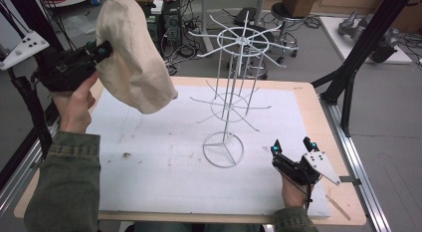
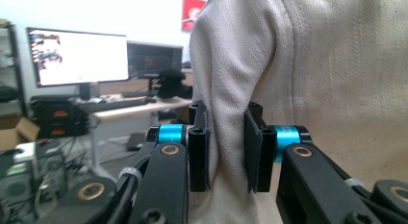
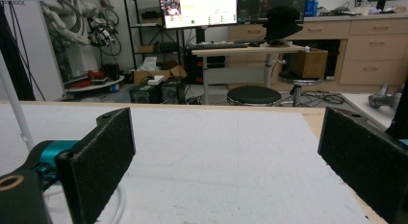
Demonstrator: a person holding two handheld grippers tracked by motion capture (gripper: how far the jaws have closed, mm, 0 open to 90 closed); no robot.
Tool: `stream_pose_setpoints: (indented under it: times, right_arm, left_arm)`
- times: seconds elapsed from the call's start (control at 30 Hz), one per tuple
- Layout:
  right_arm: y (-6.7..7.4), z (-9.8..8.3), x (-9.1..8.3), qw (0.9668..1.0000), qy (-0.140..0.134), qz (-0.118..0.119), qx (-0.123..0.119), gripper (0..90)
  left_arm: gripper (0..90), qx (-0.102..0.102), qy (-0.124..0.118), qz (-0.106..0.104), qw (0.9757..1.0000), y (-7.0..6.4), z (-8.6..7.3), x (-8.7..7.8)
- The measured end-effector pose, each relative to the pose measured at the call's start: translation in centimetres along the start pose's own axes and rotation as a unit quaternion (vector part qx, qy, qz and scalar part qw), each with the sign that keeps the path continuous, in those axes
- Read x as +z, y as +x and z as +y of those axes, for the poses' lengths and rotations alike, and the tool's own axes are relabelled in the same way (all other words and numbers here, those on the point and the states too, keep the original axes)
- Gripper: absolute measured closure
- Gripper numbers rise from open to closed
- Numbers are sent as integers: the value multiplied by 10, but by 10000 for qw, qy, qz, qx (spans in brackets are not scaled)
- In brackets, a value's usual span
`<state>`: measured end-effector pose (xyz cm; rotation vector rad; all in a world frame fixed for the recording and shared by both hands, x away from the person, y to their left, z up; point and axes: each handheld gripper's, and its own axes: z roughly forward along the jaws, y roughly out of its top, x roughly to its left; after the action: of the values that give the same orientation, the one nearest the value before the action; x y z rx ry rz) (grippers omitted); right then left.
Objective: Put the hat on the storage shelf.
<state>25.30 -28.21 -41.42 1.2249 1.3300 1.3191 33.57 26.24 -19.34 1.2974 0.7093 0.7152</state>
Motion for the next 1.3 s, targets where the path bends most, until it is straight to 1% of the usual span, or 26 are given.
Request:
stream_pose_setpoints:
  times: [0.1, 0.2, 0.3, 0.43, 0.53, 0.6, 0.77, 0.9, 1.0, 1.13, 1.2, 1.3]
  right_arm:
    - [1, 0, 0, 10000, 12, 5, 20, 48]
    - [0, 0, 0, 10000, 3, 5, -3, 48]
    - [0, 0, 0, 10000, -9, 18, -1, 48]
    - [0, 0, 0, 10000, -13, 21, 5, 49]
    - [-1, 0, 0, 10000, -2, 24, 26, 49]
    - [-1, 0, 0, 10000, -18, 23, 27, 49]
    - [0, 0, 0, 10000, -12, 48, 17, 49]
    - [-1, 0, 0, 10000, -3, 44, 14, 49]
    - [-1, 0, 0, 10000, 7, 44, 19, 49]
    - [-2, 0, -1, 10000, -29, 44, 3, 49]
    - [-2, 0, -1, 10000, -23, 48, 8, 49]
    - [-2, 0, -1, 10000, 10, 54, 23, 49]
  left_arm:
    - [747, 21, -89, -156, 9998, -4, 7, 6]
    - [747, 96, -123, -301, 9994, -11, 15, 13]
    - [747, 64, -166, -503, 9986, -16, 20, 22]
    - [746, 79, -144, -733, 9972, -23, 26, 32]
    - [746, 164, -95, -841, 9963, -29, 29, 40]
    - [746, 170, -49, -918, 9956, -32, 30, 47]
    - [745, 181, 49, -1167, 9930, -35, 36, 68]
    - [743, 218, 154, -1427, 9894, -41, 42, 83]
    - [742, 251, 277, -1539, 9874, -47, 43, 93]
    - [742, 364, 456, -1559, 9860, -53, 39, 103]
    - [742, 380, 494, -1584, 9854, -55, 37, 107]
    - [742, 339, 490, -1612, 9851, -56, 37, 112]
